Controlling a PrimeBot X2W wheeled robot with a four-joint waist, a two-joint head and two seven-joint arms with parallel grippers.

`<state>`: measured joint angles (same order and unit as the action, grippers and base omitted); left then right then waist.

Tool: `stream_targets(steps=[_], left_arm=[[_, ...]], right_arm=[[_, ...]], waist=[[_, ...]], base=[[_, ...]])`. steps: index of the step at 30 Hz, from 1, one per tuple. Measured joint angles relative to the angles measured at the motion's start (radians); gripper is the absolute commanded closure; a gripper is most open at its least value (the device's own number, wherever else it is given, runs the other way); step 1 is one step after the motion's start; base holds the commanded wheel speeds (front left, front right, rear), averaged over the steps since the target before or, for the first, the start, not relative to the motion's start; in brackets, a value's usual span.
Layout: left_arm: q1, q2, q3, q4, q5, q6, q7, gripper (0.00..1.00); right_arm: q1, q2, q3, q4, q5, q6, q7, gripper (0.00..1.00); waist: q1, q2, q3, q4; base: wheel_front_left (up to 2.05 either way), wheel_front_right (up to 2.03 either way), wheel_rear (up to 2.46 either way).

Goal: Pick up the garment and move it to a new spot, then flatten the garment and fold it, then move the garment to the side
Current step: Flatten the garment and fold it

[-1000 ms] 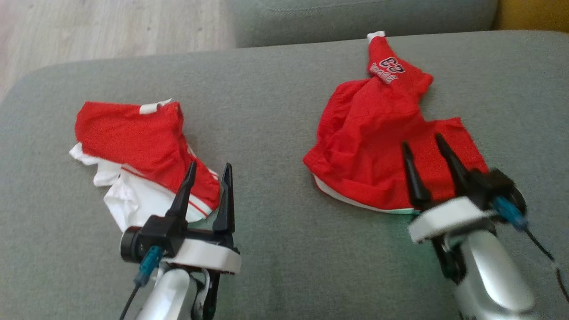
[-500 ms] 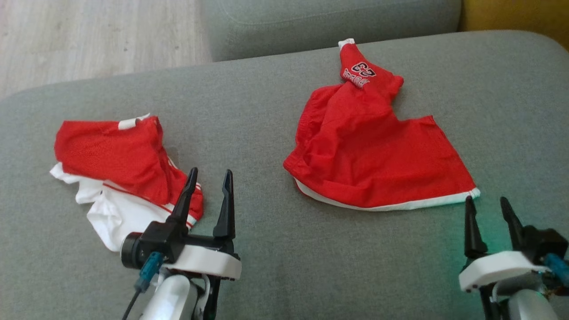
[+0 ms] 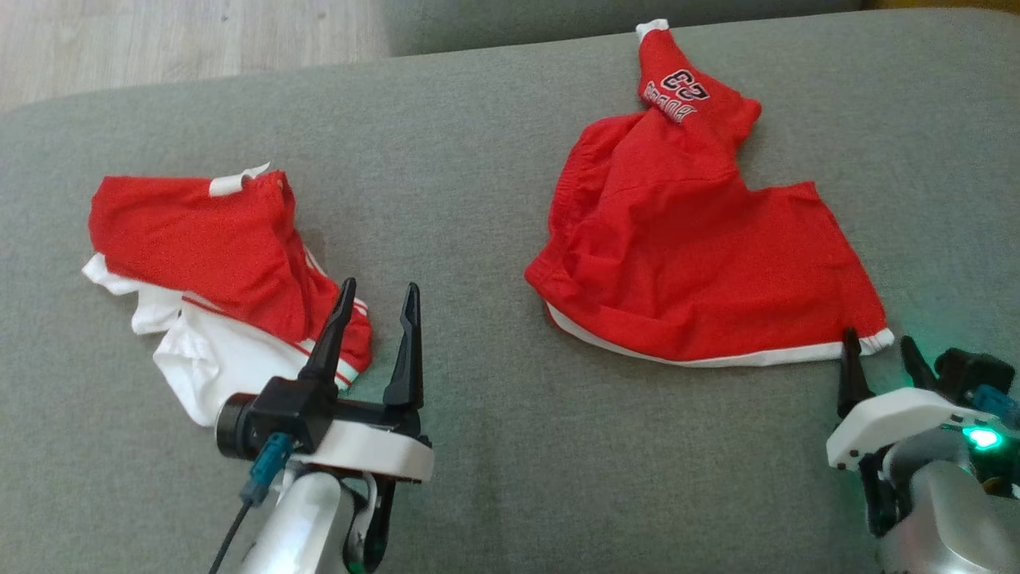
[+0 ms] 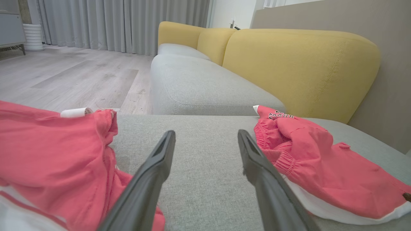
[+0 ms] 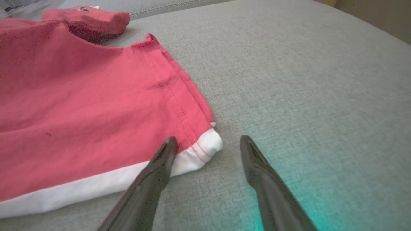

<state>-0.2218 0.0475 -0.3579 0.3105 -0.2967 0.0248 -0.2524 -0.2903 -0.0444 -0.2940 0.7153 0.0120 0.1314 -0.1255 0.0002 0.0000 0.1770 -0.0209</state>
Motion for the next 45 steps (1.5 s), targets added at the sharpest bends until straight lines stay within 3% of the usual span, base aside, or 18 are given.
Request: stream_targets(steps=[4, 5, 6, 7, 15, 20, 25, 28, 37, 45], left_arm=[[-0.001, 0.000, 0.004, 0.002, 0.000, -0.005, 0.000, 0.00], [-0.001, 0.000, 0.004, 0.003, 0.000, -0.006, 0.000, 0.00], [-0.001, 0.000, 0.004, 0.005, 0.000, -0.007, 0.000, 0.00], [-0.002, 0.000, 0.005, 0.006, 0.000, -0.007, 0.000, 0.00], [-0.002, 0.000, 0.013, 0.007, 0.020, -0.012, 0.000, 0.00], [-0.027, 0.000, -0.016, 0.017, 0.036, -0.056, 0.000, 0.00], [-0.093, 0.002, -0.124, 0.118, 0.072, -0.126, 0.001, 0.00], [-0.141, 0.012, -0.198, 0.196, 0.088, -0.146, 0.015, 0.00], [-0.323, 0.060, -0.412, 0.351, 0.034, -0.151, 0.044, 0.00], [-0.408, 0.069, -0.488, 0.413, -0.033, -0.157, 0.021, 0.00]], right_arm=[[-0.034, -0.002, -0.002, 0.060, -0.021, 0.000, -0.004, 0.00], [-0.045, -0.004, -0.001, 0.073, -0.024, 0.000, -0.009, 0.24], [-0.053, -0.004, -0.002, 0.081, -0.034, 0.000, -0.017, 0.91], [-0.059, -0.004, -0.002, 0.085, -0.055, 0.000, -0.028, 1.00], [-0.065, 0.000, -0.093, 0.075, -0.172, 0.000, -0.069, 1.00], [-0.065, 0.000, -0.099, 0.068, -0.179, 0.000, -0.068, 1.00], [-0.067, 0.000, -0.076, 0.069, -0.159, 0.000, -0.068, 1.00], [-0.071, 0.000, -0.053, 0.070, -0.144, 0.000, -0.066, 1.00], [-0.126, 0.000, 0.001, 0.077, -0.111, 0.000, -0.064, 1.00], [-0.132, 0.000, 0.025, 0.085, -0.101, 0.000, -0.065, 1.00]], waist=[[-0.0001, 0.0000, 0.012, 0.012], [-0.0001, 0.0000, 0.013, 0.013], [-0.0001, 0.0000, 0.012, 0.014], [0.0000, 0.0000, 0.011, 0.014], [-0.0001, 0.0000, -0.003, -0.017], [-0.0001, 0.0000, -0.002, -0.046], [-0.0001, 0.0000, 0.012, -0.071], [-0.0001, 0.0000, 0.026, -0.085], [0.0000, 0.0000, 0.073, -0.133], [-0.0001, 0.0000, 0.101, -0.155]], base=[[0.00, 0.00, 0.00], [0.00, 0.00, 0.00], [0.00, 0.00, 0.00], [0.00, 0.00, 0.00], [0.00, 0.00, 0.00], [0.00, 0.00, 0.00], [0.00, 0.00, 0.00], [0.00, 0.00, 0.00], [0.00, 0.00, 0.00], [0.00, 0.00, 0.00]])
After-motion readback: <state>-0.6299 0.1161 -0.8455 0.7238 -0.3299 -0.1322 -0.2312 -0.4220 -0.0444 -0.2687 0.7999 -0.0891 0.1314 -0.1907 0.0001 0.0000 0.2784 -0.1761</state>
